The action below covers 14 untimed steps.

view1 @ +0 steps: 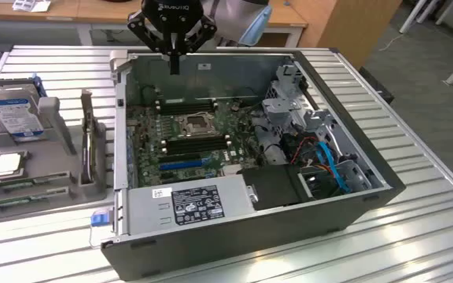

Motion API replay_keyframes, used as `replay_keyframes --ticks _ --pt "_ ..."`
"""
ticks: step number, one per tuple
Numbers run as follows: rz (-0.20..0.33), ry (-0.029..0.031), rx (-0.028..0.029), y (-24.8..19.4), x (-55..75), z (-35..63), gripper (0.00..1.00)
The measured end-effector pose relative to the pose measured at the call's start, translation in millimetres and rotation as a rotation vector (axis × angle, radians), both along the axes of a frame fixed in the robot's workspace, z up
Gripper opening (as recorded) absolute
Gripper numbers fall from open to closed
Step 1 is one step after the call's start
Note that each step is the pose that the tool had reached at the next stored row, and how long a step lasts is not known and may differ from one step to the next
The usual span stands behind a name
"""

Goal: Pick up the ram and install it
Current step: 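Reach for the ram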

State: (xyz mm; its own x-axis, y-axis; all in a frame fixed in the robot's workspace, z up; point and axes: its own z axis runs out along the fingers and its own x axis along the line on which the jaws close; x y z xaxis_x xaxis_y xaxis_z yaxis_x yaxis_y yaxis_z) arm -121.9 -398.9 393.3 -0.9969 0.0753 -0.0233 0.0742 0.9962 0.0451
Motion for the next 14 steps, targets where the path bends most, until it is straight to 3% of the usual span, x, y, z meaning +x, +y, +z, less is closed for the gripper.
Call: replay_keyframes --ticks 14 --pt "0.000 -0.0002 0.0000 0.0 -0.7 0.0 0.11"
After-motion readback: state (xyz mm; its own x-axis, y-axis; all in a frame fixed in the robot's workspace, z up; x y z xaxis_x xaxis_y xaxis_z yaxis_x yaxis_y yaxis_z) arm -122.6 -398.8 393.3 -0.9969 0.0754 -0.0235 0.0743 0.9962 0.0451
